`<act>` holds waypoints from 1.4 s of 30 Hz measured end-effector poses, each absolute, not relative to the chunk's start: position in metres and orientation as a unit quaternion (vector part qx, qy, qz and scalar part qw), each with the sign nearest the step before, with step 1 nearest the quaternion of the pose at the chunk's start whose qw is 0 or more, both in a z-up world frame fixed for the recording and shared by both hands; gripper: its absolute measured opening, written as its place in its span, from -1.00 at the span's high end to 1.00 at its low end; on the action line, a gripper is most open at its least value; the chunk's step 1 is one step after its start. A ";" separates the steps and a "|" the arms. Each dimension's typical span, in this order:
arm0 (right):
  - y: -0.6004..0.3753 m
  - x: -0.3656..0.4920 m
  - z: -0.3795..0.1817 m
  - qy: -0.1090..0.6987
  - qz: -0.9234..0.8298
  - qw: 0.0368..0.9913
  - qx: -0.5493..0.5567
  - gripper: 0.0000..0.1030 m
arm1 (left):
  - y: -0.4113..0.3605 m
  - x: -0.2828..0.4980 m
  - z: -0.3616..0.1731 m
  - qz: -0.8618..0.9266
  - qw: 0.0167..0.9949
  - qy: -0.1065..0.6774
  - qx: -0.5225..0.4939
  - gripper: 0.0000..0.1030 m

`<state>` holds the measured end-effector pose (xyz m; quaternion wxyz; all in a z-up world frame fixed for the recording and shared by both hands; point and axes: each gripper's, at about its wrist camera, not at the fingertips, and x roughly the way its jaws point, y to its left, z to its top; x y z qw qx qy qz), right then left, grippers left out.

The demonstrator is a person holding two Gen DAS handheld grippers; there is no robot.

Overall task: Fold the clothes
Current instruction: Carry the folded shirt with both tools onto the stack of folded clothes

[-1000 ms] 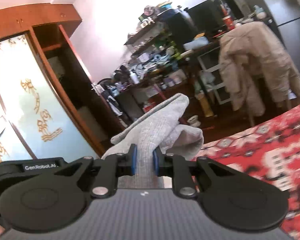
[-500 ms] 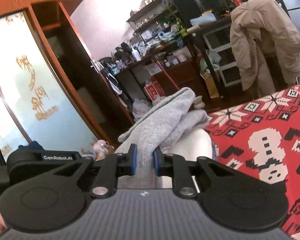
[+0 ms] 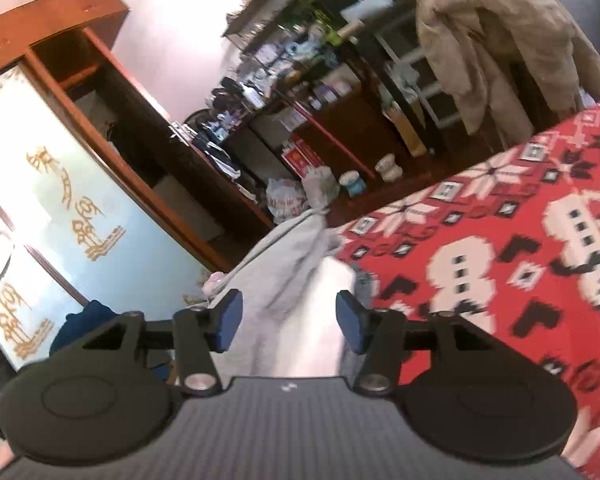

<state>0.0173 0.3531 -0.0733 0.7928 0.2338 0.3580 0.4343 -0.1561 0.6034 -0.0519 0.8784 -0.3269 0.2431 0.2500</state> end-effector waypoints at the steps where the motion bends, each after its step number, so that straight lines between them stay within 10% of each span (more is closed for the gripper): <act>1: 0.345 0.028 -0.073 0.372 0.429 0.786 0.246 -0.12 | 0.602 -0.154 -0.046 0.248 0.880 0.246 -0.321 0.34; 26: 0.465 0.239 -0.151 0.661 0.410 0.526 0.344 -0.52 | 0.587 -0.068 -0.033 0.225 0.842 0.402 -0.280 0.25; 31: 0.483 0.236 -0.146 0.671 0.433 0.527 0.291 0.47 | 0.594 -0.077 -0.054 0.240 0.811 0.415 -0.337 0.43; 42: 0.498 0.226 -0.079 0.531 0.558 0.634 0.060 0.66 | 0.602 -0.074 -0.063 0.250 0.782 0.417 -0.389 0.45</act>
